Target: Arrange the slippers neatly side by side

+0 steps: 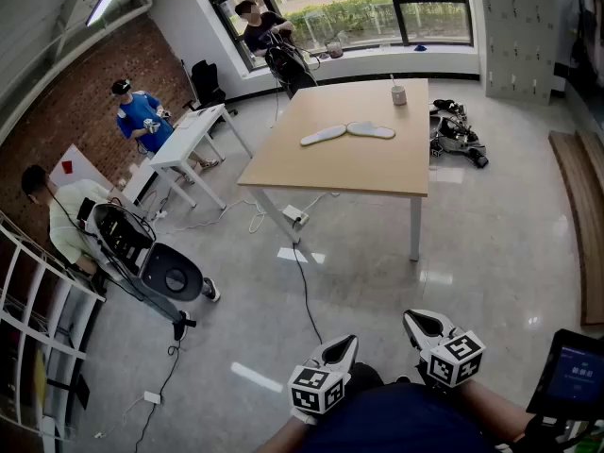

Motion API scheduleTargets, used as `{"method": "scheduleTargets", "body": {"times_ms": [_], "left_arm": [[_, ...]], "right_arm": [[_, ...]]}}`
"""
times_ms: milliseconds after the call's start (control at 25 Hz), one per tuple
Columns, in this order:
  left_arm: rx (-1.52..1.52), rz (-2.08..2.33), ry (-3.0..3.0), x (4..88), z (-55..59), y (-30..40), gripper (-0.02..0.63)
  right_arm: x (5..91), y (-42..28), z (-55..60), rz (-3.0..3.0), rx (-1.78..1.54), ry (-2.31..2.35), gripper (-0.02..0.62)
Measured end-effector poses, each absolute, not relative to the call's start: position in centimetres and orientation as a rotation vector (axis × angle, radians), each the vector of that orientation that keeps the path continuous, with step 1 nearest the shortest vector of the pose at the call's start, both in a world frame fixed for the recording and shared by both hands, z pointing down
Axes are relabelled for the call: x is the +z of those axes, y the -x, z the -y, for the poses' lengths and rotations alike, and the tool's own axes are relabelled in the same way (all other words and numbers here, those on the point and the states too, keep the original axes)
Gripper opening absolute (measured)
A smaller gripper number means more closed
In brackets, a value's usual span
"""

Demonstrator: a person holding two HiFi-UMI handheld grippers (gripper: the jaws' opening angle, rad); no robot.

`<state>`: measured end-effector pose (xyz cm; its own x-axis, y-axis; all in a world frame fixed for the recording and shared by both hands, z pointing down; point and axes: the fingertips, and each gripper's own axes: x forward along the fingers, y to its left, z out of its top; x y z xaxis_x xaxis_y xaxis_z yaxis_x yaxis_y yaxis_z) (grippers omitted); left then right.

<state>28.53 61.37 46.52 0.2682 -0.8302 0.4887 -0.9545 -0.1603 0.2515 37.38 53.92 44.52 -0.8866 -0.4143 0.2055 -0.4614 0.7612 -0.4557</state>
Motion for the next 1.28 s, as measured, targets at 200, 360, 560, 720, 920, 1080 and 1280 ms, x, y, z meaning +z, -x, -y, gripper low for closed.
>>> {"method": "scheduleTargets", "body": {"times_ms": [200,360,560,720,920,1080,1280], "left_arm": [[0.317,1.578,-2.018,47.3,-59.8,-27.7,0.005],[0.320,1.538,-2.017,49.1,-57.6,-27.3,0.005],[0.300,1.494,-2.041,49.5,-55.0,-26.4,0.005],[0.276,1.478,-2.035,49.8,-52.0,-24.2,0.005],[0.282,1.422,-2.075,49.1,-47.7,-21.7,0.005],[0.274,1.375,-2.108,48.7,-45.1,-19.5,0.005],[0.232,1.343,-2.115,48.5,-42.4,-16.1,0.005]], "right_arm": [[45.3,-36.4,-52.4,2.838,0.784,-0.708,0.011],[46.9,-35.9,-50.3,2.807,0.794,-0.738,0.011],[47.5,-34.9,-48.1,2.763,0.788,-0.776,0.011],[47.7,-33.4,-45.3,2.740,0.778,-0.820,0.011],[47.3,-30.6,-41.9,2.712,0.764,-0.863,0.011],[46.8,-28.5,-39.5,2.686,0.755,-0.915,0.011],[46.5,-25.3,-37.1,2.650,0.725,-0.948,0.011]]}}
